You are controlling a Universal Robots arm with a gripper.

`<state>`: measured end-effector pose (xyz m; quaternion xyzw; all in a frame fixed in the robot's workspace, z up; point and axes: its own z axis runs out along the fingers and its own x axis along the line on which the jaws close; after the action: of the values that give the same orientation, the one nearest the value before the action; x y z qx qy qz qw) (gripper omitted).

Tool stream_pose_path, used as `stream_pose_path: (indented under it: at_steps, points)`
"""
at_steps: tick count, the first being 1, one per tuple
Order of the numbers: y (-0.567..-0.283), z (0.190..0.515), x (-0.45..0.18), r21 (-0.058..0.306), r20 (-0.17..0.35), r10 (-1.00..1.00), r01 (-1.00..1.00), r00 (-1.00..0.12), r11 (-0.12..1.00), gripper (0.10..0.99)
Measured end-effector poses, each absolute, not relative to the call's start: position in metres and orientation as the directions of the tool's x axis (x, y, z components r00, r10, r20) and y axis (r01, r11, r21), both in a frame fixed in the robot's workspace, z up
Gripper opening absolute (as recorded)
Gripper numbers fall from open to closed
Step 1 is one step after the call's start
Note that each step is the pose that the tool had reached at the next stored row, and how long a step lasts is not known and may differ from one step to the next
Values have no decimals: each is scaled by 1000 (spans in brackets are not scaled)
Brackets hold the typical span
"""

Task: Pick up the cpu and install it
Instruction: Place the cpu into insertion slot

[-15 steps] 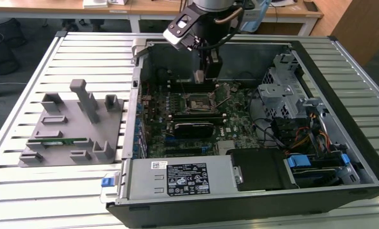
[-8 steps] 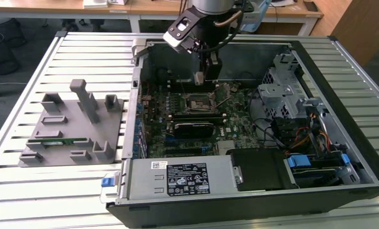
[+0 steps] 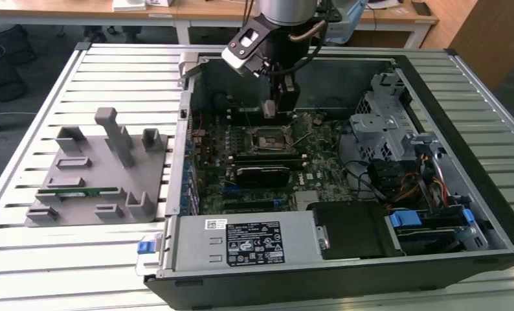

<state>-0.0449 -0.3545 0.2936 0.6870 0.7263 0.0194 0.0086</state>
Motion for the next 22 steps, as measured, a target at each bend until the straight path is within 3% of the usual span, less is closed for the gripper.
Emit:
stream_pose_path:
  at_steps: [22]
  points:
    - [-353,266,-45,40,14,998,998,-56,55,541]
